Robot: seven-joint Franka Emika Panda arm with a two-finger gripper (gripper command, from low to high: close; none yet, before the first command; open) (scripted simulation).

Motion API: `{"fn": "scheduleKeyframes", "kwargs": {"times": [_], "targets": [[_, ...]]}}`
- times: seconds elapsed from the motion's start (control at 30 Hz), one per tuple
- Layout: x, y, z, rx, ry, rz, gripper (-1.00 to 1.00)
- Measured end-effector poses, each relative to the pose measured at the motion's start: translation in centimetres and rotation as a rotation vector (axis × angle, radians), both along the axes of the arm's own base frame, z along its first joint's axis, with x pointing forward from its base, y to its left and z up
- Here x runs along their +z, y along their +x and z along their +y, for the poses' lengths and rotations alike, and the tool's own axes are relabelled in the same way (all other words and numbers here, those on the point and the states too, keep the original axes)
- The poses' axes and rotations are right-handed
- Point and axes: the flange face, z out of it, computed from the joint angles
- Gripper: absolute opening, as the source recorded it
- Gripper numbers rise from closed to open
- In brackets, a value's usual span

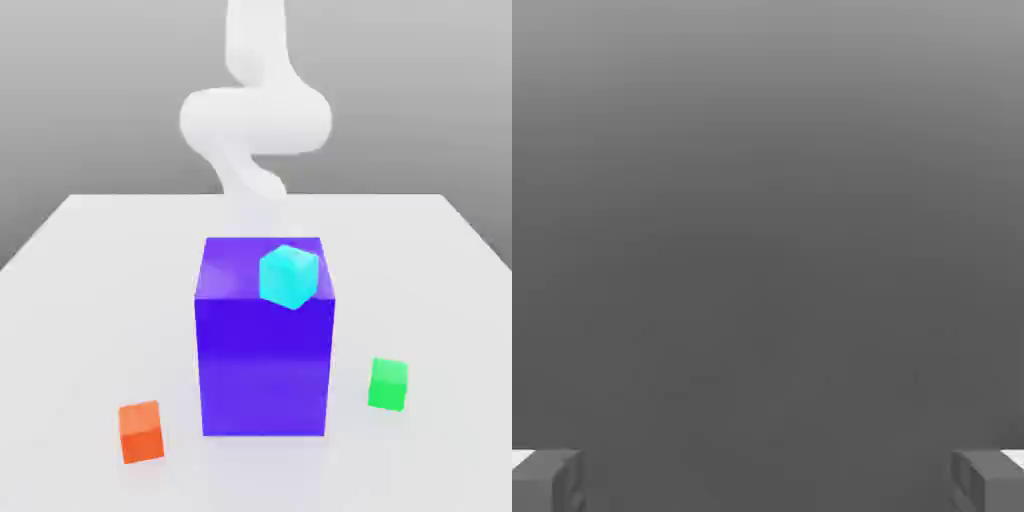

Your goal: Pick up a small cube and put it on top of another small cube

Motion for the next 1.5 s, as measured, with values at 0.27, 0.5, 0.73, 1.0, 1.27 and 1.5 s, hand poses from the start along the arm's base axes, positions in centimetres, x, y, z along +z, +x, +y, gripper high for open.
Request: {"fn": "scheduleKeyframes", "kwargs": {"times": [0.27,0.5,0.73,1.0,1.27,1.5], "targets": [[-8.7,8.8,-6.6,-0.083,0.051,0.178,0.00],[-18.2,13.9,-13.2,-0.167,0.091,0.327,0.00],[-29.1,16.0,-20.6,-0.268,0.127,0.474,0.00],[-42.7,14.9,-27.7,-0.365,0.155,0.643,0.00],[-55.6,12.8,-31.2,-0.416,0.166,0.730,-1.00],[-55.6,12.8,-31.2,-0.416,0.168,0.731,-1.00]]}}
